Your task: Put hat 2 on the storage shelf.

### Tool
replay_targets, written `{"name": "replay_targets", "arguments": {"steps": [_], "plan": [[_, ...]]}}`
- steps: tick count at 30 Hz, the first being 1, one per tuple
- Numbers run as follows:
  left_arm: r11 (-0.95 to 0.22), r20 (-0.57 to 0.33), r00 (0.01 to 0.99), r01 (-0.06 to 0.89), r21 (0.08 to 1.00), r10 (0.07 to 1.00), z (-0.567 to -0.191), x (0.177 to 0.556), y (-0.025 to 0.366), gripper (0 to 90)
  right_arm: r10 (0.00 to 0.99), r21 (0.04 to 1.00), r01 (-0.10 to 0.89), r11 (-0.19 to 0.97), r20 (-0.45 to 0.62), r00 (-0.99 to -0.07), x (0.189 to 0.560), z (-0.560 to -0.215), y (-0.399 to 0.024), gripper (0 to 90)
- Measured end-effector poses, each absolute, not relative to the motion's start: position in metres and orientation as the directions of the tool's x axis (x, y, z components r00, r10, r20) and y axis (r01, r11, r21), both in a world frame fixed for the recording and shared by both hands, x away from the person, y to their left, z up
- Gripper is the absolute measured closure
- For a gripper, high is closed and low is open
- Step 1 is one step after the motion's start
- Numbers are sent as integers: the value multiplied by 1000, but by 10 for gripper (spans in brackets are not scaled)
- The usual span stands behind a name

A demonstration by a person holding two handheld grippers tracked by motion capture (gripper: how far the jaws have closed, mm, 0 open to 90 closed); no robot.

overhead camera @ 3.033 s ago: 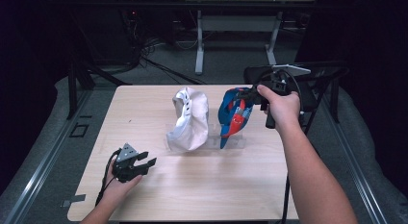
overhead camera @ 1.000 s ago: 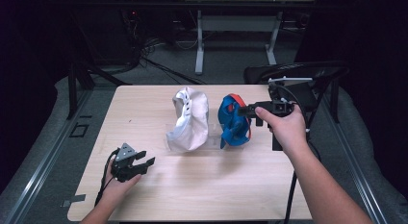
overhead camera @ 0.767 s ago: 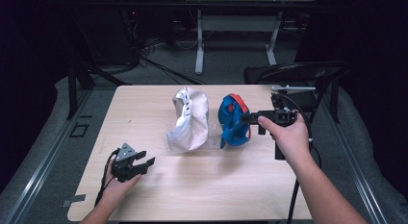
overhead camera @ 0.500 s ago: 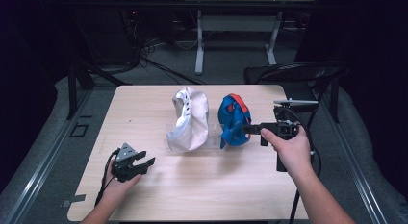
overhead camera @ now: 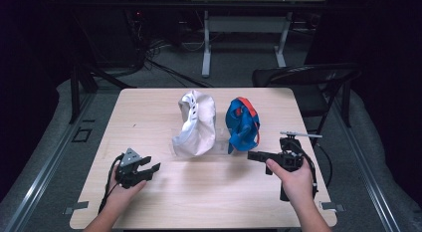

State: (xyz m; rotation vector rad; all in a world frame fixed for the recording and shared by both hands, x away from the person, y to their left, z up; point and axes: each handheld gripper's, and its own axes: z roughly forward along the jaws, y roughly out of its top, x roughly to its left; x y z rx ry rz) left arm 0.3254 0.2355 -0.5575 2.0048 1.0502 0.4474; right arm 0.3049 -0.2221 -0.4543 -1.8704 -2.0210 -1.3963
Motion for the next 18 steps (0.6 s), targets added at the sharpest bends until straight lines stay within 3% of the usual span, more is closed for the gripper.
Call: {"name": "replay_targets", "arguments": {"steps": [18], "plan": [[-326,-56,588,523,788,807,-558,326,236,499,813,626,772,-110,503,-292,280,-510,-222,492]]}}
